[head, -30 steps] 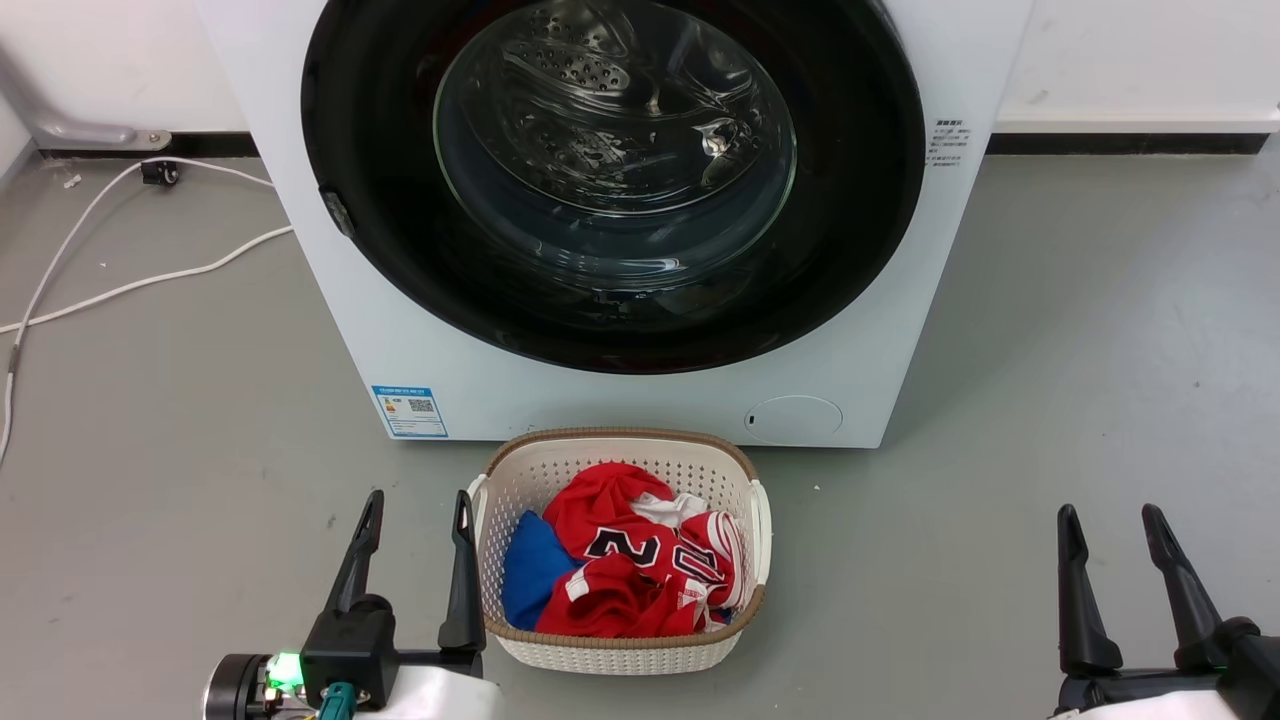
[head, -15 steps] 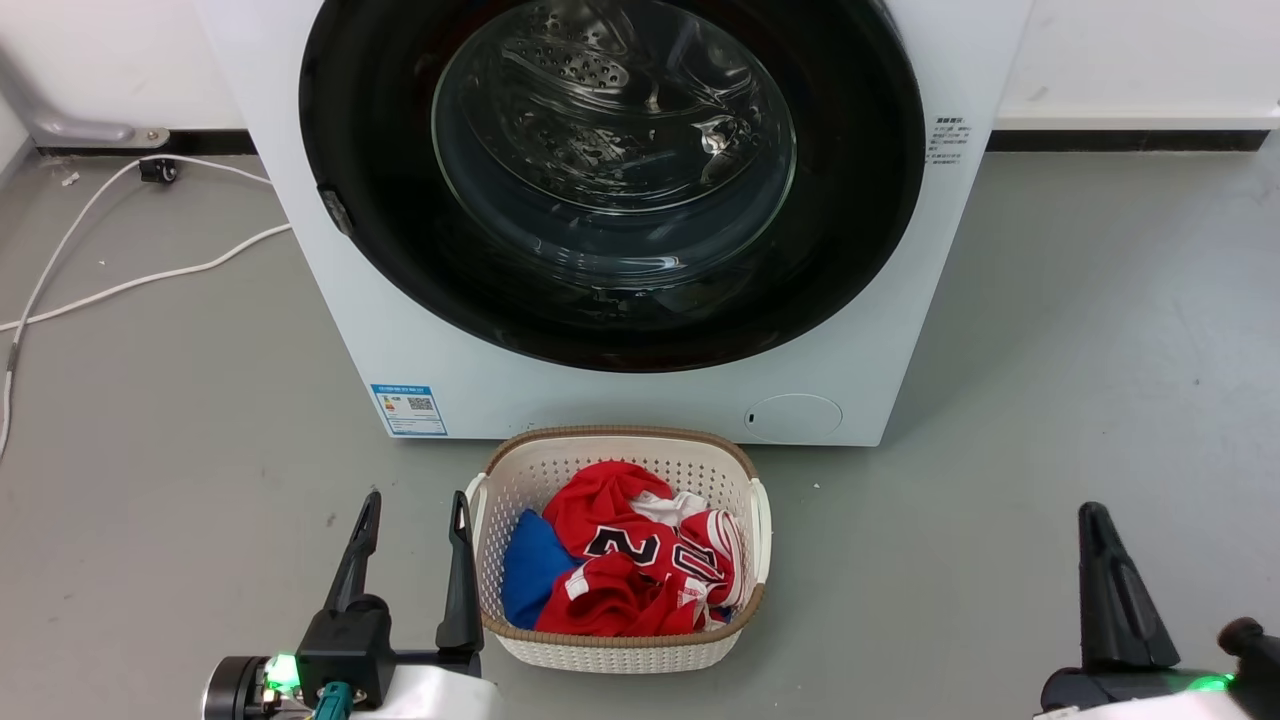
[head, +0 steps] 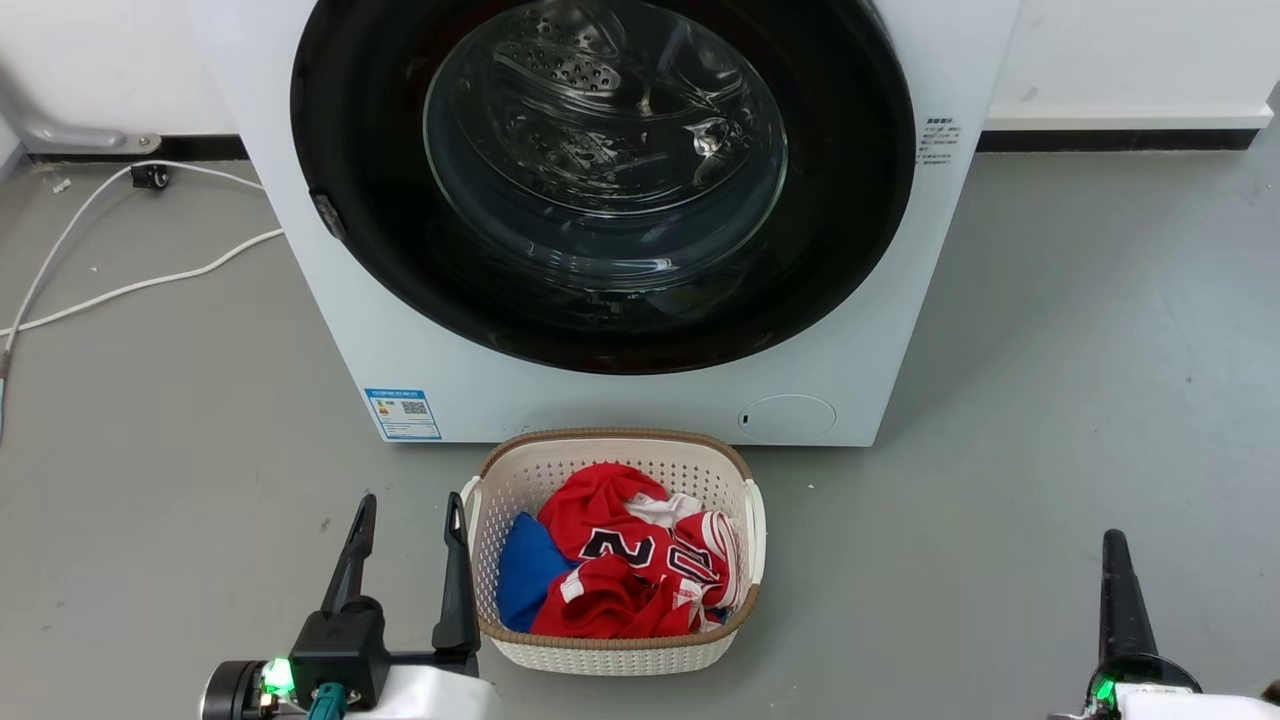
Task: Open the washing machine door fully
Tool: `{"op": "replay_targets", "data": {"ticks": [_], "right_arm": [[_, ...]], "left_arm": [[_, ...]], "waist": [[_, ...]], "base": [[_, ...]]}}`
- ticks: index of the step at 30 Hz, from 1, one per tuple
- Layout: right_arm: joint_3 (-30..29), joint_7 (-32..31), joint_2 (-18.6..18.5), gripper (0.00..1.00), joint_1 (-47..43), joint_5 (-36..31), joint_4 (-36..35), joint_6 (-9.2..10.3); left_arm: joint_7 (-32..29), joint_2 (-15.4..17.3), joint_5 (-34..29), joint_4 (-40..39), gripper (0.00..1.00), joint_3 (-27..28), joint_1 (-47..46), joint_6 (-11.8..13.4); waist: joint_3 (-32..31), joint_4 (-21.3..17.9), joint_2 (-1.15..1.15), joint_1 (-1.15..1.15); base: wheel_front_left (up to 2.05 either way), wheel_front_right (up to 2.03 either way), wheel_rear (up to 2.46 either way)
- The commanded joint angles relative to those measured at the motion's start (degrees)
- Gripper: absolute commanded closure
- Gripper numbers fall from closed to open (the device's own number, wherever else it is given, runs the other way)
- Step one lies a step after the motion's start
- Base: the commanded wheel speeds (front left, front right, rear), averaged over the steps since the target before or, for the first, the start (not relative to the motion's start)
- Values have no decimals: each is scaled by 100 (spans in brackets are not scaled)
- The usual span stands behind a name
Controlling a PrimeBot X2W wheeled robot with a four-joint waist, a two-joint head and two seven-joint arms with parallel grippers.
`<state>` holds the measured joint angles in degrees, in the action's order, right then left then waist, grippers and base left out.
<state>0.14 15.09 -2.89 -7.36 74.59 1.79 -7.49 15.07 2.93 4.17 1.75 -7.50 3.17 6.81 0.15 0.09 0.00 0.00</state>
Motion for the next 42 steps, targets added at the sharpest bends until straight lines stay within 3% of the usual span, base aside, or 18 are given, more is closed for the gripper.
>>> {"op": "replay_targets", "data": {"ticks": [1, 7, 14, 22, 35, 42], "right_arm": [[31, 12, 3, 100, 60, 293, -25, 0], [528, -107, -9, 100, 29, 1839, -237, 0], [211, -978, -1, 100, -114, 2817, -587, -1], [-112, -1362, 1, 100, -176, 2435, -570, -1], [1, -1364, 1, 100, -176, 2279, -480, -1], [-322, -1380, 0, 100, 101, 2244, -418, -1]], "left_arm": [[16, -4, 13, -6, 0, 1, 39, 33], [15, -3, 47, -20, 0, 7, 55, 78], [16, -4, 38, -35, 0, 3, 43, 106], [16, -4, -20, -44, 0, 21, 47, 123], [15, -4, -33, -37, 0, -34, 42, 168], [15, -4, -18, -72, 0, -37, -25, 181]], "waist": [[2, -8, 0, 0], [9, -21, 0, 0], [17, -7, 0, 0], [17, -1, 0, 0], [15, 24, 0, 0], [75, 36, 0, 0]], "base": [[0, 0, 0], [0, 0, 0], [0, 0, 0], [0, 0, 0], [0, 0, 0], [0, 0, 0]]}}
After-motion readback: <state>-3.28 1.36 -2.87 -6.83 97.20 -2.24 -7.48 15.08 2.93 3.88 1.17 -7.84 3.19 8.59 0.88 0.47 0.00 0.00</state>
